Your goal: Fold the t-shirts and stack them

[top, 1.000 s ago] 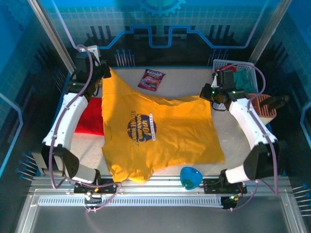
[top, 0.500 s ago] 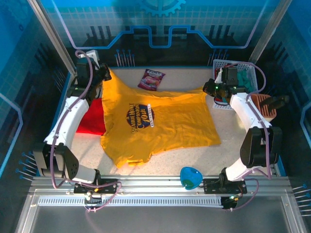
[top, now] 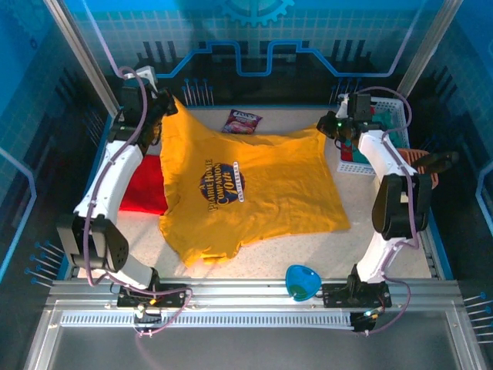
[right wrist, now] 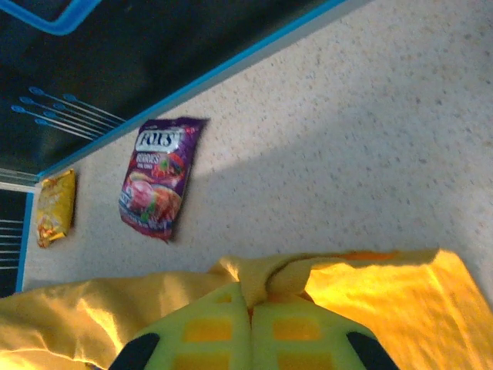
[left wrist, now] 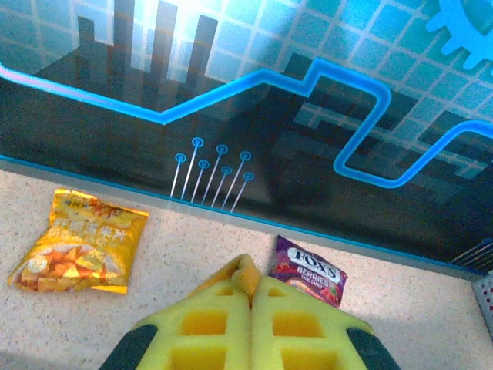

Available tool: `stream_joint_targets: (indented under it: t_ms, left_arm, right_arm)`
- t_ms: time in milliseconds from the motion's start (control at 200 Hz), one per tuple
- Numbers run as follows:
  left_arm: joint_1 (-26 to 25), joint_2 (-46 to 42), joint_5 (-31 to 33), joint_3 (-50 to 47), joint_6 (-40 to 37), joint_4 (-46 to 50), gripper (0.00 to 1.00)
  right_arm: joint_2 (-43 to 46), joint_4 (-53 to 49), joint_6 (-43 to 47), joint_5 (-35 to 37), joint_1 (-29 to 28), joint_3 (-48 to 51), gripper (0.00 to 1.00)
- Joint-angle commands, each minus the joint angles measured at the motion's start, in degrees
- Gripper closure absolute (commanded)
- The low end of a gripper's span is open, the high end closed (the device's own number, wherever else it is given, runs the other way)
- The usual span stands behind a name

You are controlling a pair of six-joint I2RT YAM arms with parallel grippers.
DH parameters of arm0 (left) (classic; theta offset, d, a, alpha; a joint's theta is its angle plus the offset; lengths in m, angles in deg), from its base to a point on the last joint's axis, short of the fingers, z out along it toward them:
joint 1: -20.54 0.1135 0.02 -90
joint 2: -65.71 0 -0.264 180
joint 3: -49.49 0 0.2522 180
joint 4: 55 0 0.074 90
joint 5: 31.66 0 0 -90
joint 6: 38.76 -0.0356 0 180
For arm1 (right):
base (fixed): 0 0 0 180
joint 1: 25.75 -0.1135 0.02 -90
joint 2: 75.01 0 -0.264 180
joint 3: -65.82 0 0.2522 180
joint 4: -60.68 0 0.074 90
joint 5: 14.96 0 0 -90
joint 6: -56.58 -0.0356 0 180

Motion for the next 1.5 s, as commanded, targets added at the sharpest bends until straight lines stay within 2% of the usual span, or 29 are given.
stream_joint_targets:
  t_ms: [0,290,615,1041,1491]
  left_arm:
    - [0.8,2.6,1.9,1.5,-0.5,-1.4,1.00]
    - [0.9,1.0,1.1,-4.8,1.6,-2.3,1.00]
    - [0.3,-8.5,0.9,-15.2,9.9,3.4,1.00]
    - [-4.4,-19.2,4.0,-28.8,19.0,7.9,1.00]
    - [-6.8,-25.7,5.6,-34.4,23.2,14.0,1.00]
  right_arm:
    - [-4.4,1.6,-0.7,-2.5,0.7,-4.6,1.00]
    - [-10.3,-0.5,1.4,-2.9,0.8,-7.4,1.00]
    - [-10.7,-9.2,3.5,-1.2,1.7,-8.1,1.00]
    - [-12.1,-18.0,7.9,5.5,1.5,-9.3,1.00]
    - [-14.6,-23.0,9.8,11.6,-0.2,-11.1,1.00]
